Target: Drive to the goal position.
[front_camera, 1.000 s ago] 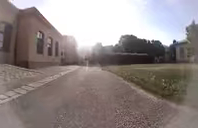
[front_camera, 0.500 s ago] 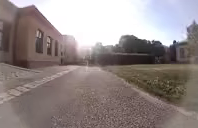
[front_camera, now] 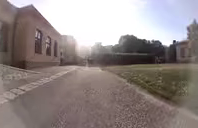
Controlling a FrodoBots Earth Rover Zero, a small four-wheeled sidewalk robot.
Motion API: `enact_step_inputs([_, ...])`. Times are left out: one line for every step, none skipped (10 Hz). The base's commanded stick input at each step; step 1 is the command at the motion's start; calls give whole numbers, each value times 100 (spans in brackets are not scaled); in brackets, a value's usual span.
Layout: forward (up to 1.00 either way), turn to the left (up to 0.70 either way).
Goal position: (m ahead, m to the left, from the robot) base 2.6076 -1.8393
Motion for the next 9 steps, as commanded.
enact_step_inputs([44, 2])
enact_step_inputs([44, 2])
enact_step_inputs([44, 2])
enact_step_inputs([44, 2])
enact_step_inputs([44, 2])
enact_step_inputs([44, 2])
enact_step_inputs([44, 2])
enact_step_inputs([44, 2])
enact_step_inputs([44, 2])
